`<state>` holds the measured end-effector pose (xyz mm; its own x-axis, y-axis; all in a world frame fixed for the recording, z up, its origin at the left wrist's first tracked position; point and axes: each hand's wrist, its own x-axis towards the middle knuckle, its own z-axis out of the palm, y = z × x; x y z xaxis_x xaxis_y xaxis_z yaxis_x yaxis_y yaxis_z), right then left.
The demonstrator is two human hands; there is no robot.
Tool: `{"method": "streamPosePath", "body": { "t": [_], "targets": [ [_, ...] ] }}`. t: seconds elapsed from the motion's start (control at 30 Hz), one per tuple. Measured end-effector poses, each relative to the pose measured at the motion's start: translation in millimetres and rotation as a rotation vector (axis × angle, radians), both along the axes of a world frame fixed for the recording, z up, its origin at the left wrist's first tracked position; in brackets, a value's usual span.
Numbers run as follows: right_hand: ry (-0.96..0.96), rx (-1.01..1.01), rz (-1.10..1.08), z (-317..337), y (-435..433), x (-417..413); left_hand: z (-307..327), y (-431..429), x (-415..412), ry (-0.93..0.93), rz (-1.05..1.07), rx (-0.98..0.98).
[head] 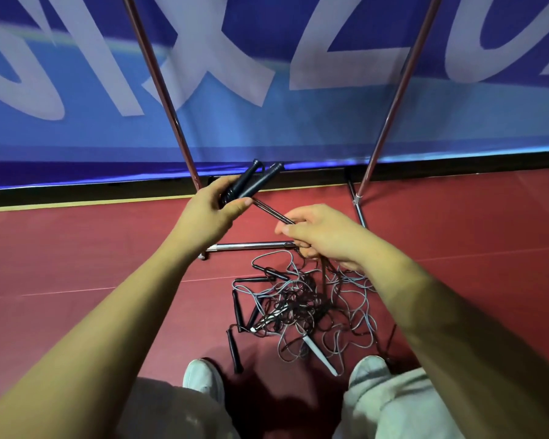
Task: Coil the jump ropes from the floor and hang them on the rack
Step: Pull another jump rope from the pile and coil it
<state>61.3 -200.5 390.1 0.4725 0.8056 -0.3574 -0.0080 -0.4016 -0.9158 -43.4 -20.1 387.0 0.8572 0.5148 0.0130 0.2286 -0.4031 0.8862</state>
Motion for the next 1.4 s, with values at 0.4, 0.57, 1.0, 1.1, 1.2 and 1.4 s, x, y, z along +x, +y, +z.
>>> {"method": "streamPosePath", "body": {
  "t": [0.4,0.57,1.0,1.1,1.2,1.4],
  "targets": [
    [-0.446,-0.091,0.143,13,-12,-14,-29,-5,-2,0.478,-0.182,0.601],
    [-0.511,-0.005,0.061,27,-16,5,-27,-25,-4,0.535,-0.473,0.478],
    [-0.229,0.002,-0.068,12,-21,41,3,-34,-6,-0.148,-0.441,-0.584],
    [-0.210,-0.015,-0.007,13,-17,35,4,-30,-2,-0.265,-0.371,-0.864],
    [-0.097,-0.057,0.075,14,-18,29,7,-19,0,-0.239,-0.206,-1.086],
    [-0.005,-0.070,0.029,24,-18,26,6,-6,0,-0.169,0.021,-1.280]
  ]
}}
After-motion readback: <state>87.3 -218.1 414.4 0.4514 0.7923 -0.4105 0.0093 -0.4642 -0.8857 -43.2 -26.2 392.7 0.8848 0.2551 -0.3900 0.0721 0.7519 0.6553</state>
